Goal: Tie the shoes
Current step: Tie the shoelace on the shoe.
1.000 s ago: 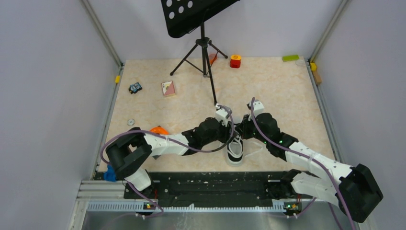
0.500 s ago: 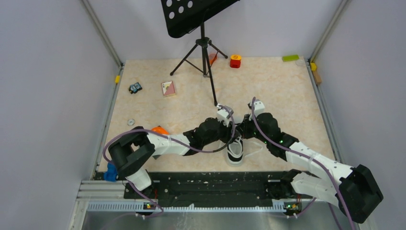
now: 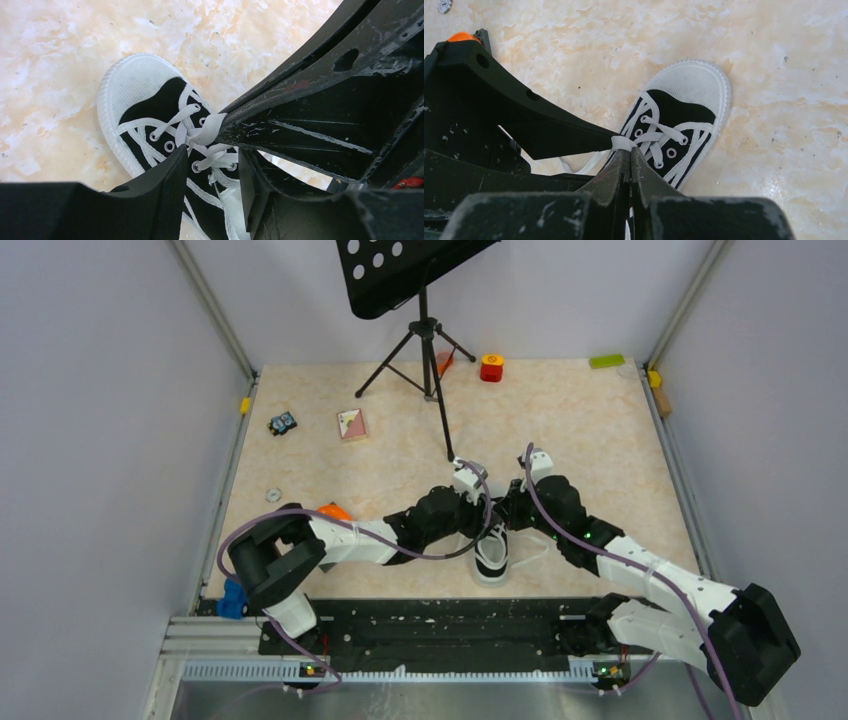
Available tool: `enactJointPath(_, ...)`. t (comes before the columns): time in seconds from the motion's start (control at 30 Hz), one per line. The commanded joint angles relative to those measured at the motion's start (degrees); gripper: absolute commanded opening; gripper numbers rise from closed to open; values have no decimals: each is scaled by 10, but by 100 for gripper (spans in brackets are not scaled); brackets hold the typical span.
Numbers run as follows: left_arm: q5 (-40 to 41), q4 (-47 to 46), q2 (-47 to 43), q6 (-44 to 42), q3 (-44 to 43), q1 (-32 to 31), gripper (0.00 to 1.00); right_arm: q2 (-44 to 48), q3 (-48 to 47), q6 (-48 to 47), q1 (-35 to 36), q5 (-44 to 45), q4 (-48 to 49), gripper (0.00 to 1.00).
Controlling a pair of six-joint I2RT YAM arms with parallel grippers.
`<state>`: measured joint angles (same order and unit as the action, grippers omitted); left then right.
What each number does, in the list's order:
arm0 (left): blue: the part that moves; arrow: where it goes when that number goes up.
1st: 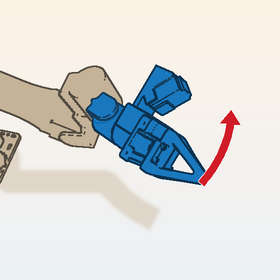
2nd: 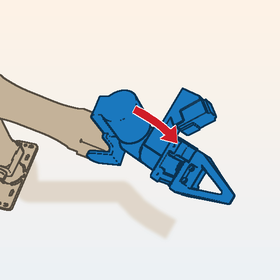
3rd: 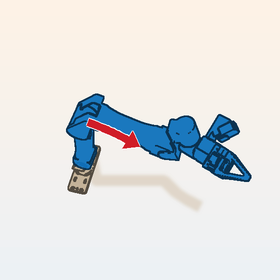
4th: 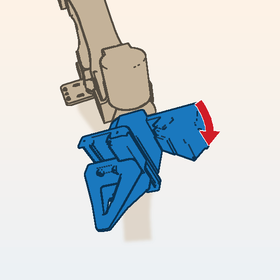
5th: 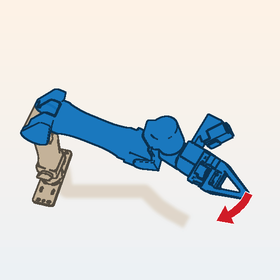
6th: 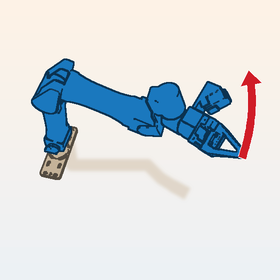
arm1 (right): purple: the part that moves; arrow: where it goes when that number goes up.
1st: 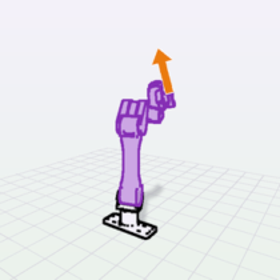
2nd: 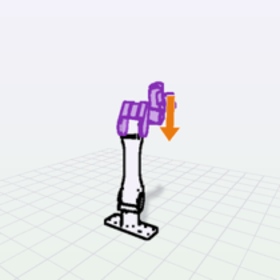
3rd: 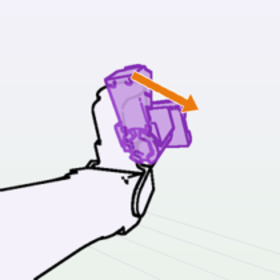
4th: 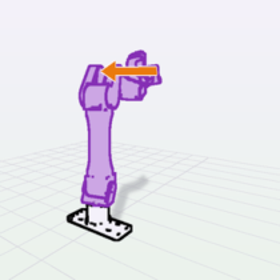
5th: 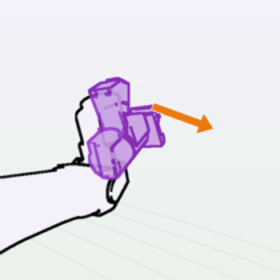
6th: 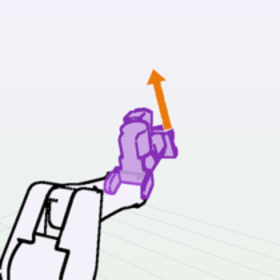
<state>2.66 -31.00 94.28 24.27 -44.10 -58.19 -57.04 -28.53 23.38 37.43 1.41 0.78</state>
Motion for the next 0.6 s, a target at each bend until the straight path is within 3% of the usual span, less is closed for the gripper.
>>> enactJointPath(0.0, 22, -35, -8, -27, 5, -5, 46, 15, -25, -5, -3, -4, 9, 0)
enactJointPath(0.57, -7, -102, 9, -66, 32, -6, 44, 14, -30, -7, -3, -5, 6, 0)
